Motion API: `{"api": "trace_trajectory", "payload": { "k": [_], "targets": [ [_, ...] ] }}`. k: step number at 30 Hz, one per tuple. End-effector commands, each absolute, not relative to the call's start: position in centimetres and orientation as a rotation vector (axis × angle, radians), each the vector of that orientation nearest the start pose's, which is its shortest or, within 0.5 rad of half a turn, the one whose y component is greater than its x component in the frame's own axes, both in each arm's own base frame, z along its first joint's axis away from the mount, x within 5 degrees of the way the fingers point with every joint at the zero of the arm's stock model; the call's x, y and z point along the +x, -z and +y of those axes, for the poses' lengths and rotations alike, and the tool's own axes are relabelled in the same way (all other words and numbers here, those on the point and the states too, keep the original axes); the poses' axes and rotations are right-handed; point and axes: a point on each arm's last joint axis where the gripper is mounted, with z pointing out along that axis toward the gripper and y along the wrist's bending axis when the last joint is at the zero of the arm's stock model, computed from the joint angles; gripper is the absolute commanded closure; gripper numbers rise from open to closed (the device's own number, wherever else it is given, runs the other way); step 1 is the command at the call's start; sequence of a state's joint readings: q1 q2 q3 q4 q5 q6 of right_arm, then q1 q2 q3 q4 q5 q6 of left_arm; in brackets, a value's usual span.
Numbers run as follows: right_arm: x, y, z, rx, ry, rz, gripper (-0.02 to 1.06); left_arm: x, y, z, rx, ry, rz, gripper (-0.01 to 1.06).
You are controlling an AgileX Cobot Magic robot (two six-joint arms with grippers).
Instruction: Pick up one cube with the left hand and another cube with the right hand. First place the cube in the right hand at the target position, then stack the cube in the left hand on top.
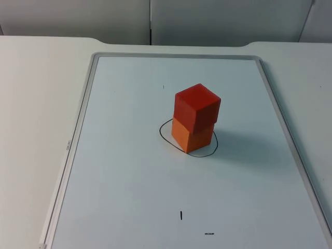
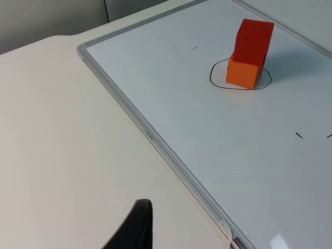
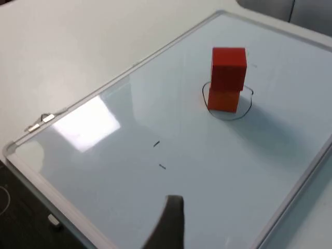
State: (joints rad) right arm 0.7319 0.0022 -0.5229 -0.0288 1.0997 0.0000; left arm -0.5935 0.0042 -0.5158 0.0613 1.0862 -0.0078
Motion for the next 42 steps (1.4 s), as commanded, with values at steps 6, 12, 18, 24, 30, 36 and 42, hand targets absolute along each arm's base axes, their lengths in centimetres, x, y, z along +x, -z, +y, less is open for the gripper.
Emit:
{"api": "trace_trajectory", "payload": {
  "k": [6,12,18,24,30,36,42],
  "targets": [
    [-0.54,-27.85,-0.43,-0.773,-0.440,1.934,0.26,-0.33,-27.96,0.79,0.594,0.311,1.974,0.00],
    [-0.51,-27.85,-0.46,-0.770,-0.435,1.934,0.26,-0.33,-27.96,0.79,0.594,0.311,1.974,0.00],
    [-0.48,-27.85,-0.49,-0.759,-0.436,1.939,0.24,-0.33,-27.96,0.79,0.594,0.311,1.974,0.00],
    [-0.47,-27.85,-0.50,-0.755,-0.436,1.940,0.00,-0.33,-27.96,0.79,0.594,0.311,1.974,0.00],
    [-0.38,-27.85,-0.61,-0.731,-0.429,1.948,0.00,-0.33,-27.96,0.79,0.594,0.311,1.974,0.00],
    [-0.38,-27.85,-0.61,-0.731,-0.429,1.948,0.00,-0.33,-27.96,0.79,0.594,0.311,1.974,0.00],
    [-0.43,-27.85,-0.54,-0.719,-0.451,1.956,0.00,-0.33,-27.96,0.79,0.594,0.311,1.974,0.00]
  ]
}}
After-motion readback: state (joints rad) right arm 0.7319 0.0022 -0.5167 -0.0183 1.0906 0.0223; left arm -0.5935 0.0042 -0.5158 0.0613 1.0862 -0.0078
